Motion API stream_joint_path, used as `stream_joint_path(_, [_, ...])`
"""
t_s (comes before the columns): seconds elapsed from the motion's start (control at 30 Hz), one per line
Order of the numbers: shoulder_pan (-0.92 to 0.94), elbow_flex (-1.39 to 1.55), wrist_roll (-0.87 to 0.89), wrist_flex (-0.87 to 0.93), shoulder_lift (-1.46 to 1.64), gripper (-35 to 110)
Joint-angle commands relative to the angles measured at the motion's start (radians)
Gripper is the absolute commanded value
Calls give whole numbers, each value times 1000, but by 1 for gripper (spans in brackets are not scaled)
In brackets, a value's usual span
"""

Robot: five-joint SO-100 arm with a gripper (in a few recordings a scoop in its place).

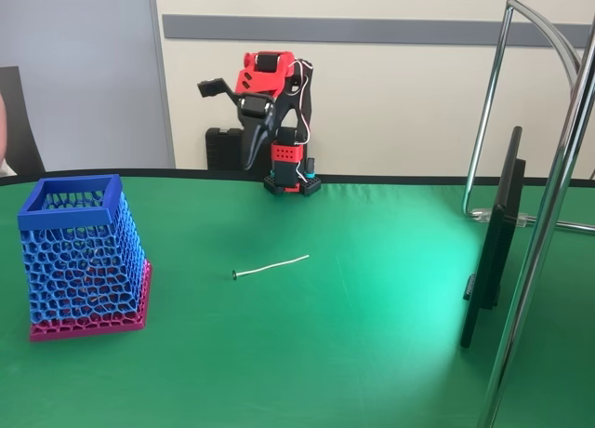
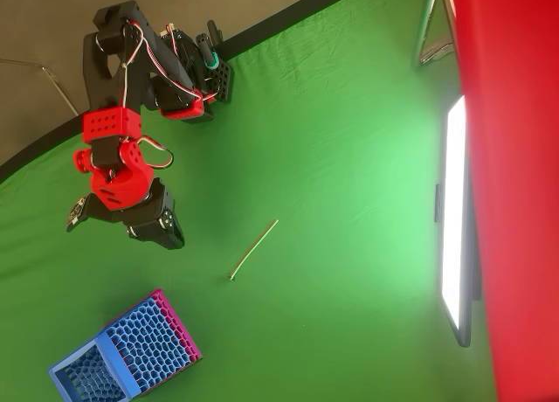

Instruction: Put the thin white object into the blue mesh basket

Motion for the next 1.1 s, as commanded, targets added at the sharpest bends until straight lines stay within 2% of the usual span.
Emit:
stream_joint_path(0.0, [14, -137, -17, 28, -83, 1])
stream_joint_path(0.5, [21, -534, -71, 123, -526, 1])
stream_joint_path(0.67, [-8, -638, -149, 181, -683, 1])
stream_joint_path(1.07, [-49, -781, -302, 196, -957, 1])
